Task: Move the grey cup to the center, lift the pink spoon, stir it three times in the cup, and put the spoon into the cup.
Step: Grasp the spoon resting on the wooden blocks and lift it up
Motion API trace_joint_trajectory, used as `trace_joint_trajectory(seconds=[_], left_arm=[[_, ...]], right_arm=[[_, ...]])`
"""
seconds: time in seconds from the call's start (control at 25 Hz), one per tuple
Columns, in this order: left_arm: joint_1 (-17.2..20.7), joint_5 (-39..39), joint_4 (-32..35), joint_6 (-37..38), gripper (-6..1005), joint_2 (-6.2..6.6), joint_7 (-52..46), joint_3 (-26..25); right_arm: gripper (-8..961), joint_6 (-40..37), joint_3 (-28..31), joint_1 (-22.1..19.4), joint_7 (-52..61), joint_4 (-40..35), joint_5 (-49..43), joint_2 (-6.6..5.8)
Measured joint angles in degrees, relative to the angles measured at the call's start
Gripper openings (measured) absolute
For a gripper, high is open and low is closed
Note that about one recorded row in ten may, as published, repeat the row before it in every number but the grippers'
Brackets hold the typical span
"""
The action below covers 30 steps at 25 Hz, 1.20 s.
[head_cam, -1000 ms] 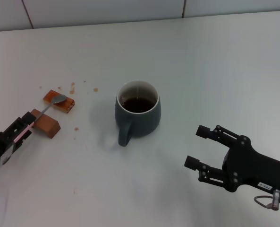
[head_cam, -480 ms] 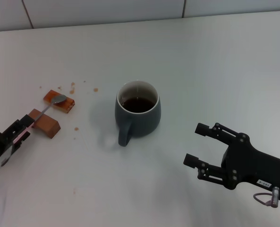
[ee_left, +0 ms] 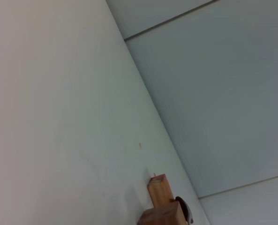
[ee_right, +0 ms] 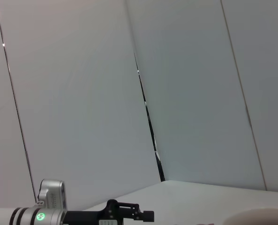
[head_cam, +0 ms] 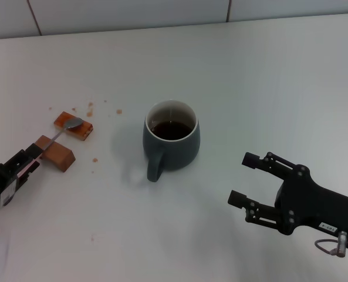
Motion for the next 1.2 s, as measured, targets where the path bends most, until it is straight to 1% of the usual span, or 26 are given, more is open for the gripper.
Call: trace_joint_trajectory(seconds=[0.16, 0.36, 0.56, 0.8, 1.2], left_arm=[[0.16, 0.04, 0.0, 0.16, 514, 0.07, -0.47, -0.02], [0.29, 0.05, 0.0, 0.13, 410, 0.06, -0.48, -0.03], [0.25, 0.05, -0.04, -0.04, 391, 0.02, -0.62, 0.14], [0.15, 0.04, -0.54, -0.14, 391, -0.07, -1.42, 0.97], [0.4, -0.07, -0.7, -0.19, 392, -0.06, -1.76, 0.73]], right_arm=[[817, -0.02, -0.07, -0.24, -0.21, 0.0, 0.0, 0.0], [817, -0.04, -0.14, -0.26, -0.28, 0.0, 0.0, 0.05], [817, -0.12, -0.21, -0.26, -0.34, 0.0, 0.01, -0.04], [817, -0.2, -0.47, -0.26, -0.37, 0.0, 0.01, -0.03], [817, -0.22, -0.7, -0.08, -0.41, 0.0, 0.01, 0.0]])
